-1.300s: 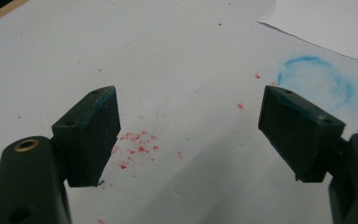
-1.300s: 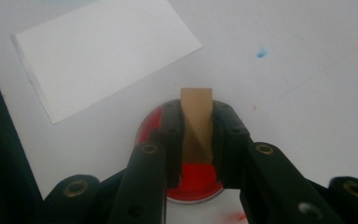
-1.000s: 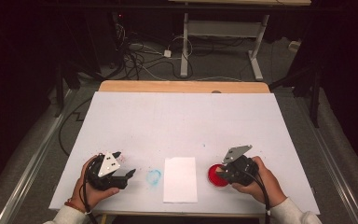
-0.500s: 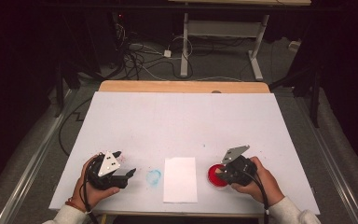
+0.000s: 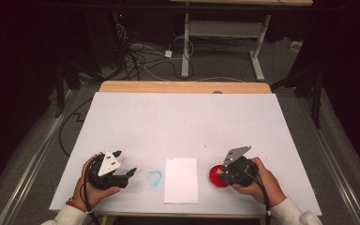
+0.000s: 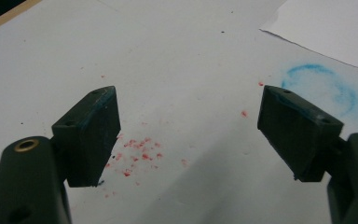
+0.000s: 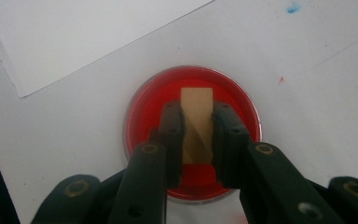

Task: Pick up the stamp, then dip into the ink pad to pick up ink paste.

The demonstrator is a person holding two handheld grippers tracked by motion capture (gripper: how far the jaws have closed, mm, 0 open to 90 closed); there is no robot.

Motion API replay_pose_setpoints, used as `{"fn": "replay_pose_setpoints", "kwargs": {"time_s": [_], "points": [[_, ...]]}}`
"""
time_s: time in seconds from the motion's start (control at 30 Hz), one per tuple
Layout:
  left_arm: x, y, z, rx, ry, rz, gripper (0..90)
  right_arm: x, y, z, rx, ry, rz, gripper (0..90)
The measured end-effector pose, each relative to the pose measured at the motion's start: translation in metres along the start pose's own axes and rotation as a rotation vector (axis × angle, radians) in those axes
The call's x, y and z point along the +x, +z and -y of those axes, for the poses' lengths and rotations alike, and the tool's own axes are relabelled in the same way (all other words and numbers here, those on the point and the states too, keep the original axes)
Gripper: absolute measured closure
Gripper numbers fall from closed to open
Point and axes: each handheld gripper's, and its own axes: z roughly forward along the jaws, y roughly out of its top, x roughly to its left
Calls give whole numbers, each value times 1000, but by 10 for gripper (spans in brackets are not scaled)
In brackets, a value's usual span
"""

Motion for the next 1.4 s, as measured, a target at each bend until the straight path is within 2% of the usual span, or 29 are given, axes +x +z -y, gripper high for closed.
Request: {"fn": "replay_pose_setpoints", "kwargs": {"time_s": [0.07, 0.13, 0.17, 0.2, 0.37, 0.4, 0.43, 0.5, 0.63, 1.1, 1.4], "points": [[0, 0, 1, 10, -8, 6, 205, 1, -2, 0, 0, 5, 3, 756], [-1, -1, 1, 10, -8, 6, 204, 1, -5, 0, -26, 11, 3, 756], [-1, -1, 0, 4, 7, 1, 205, 0, -11, 0, -59, 30, 12, 756], [-2, -1, 1, 14, -5, 6, 205, 0, -11, 0, -59, 30, 12, 756], [-2, -2, 1, 10, 13, 1, 204, -2, -23, -1, -110, 38, 24, 756], [-3, -1, 2, 20, 1, 5, 203, -3, -24, -1, -119, 30, 29, 756], [-2, -1, 2, 19, 13, 1, 203, -3, -28, -2, -136, 43, 39, 756], [-2, 1, 2, 29, -1, 12, 203, -4, -30, -2, -151, 46, 48, 756], [-2, 4, 1, 28, 1, 17, 202, -6, -36, -1, -191, 58, 58, 756], [-7, 3, -1, 33, 28, 21, 202, -6, -46, 1, -231, 57, 67, 755], [-8, 4, -1, 38, 30, 18, 201, -2, -50, -12, -267, 33, 56, 755]]}}
